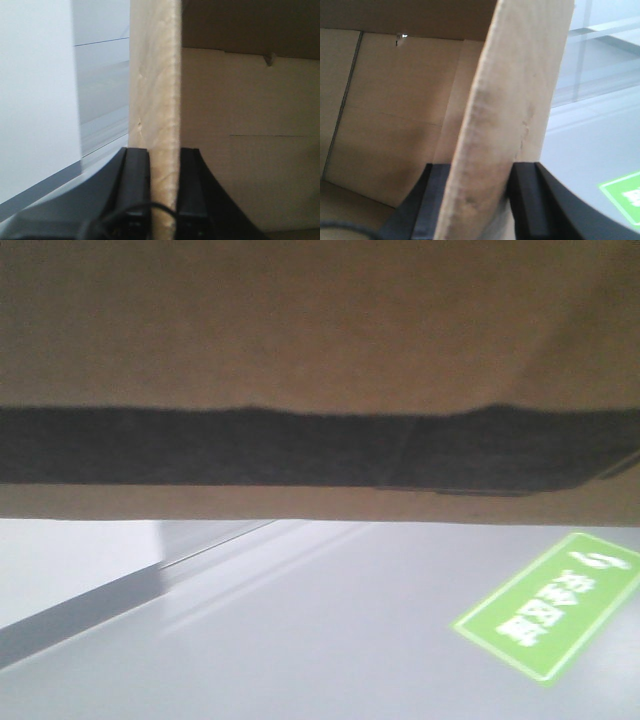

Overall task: Grab box from left shelf to table start
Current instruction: 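Carry the box with both grippers toward the white table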

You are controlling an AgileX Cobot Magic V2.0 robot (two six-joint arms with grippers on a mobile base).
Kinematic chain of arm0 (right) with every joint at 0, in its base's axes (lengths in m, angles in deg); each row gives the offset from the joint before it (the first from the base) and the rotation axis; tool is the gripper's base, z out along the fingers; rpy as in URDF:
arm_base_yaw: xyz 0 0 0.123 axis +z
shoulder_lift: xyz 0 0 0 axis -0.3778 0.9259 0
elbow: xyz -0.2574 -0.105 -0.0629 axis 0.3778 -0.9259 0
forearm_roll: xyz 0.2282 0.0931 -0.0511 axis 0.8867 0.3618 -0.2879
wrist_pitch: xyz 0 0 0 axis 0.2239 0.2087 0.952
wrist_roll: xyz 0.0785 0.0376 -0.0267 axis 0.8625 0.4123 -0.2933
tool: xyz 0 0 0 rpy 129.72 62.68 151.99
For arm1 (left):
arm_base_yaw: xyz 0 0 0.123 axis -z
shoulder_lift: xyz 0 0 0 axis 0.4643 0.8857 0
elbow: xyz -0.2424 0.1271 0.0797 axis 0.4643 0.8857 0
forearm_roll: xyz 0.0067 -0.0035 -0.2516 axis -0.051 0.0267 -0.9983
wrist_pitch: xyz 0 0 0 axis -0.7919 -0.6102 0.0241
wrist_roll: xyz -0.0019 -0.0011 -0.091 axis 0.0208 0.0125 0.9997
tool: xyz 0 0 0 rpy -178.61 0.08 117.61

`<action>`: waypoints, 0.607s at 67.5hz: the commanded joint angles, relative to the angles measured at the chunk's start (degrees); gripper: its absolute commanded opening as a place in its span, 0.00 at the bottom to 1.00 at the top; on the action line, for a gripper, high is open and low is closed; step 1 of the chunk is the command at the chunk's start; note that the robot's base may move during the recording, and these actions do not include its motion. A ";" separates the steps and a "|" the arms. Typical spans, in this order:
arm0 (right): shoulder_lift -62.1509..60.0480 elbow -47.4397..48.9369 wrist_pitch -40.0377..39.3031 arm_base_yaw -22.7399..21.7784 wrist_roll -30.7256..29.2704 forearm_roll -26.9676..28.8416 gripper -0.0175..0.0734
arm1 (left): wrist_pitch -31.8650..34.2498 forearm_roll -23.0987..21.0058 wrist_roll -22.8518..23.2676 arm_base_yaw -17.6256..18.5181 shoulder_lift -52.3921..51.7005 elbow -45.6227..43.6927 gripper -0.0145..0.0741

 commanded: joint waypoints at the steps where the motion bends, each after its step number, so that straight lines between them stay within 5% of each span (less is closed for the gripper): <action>1: 1.13 1.60 -8.38 -0.18 -1.65 -3.27 0.26 | 11.04 2.01 0.19 0.35 0.93 -1.87 0.05; 41: 1.13 1.60 -8.40 -0.23 -1.65 -3.27 0.26 | 11.04 2.01 0.19 0.35 0.93 -1.87 0.05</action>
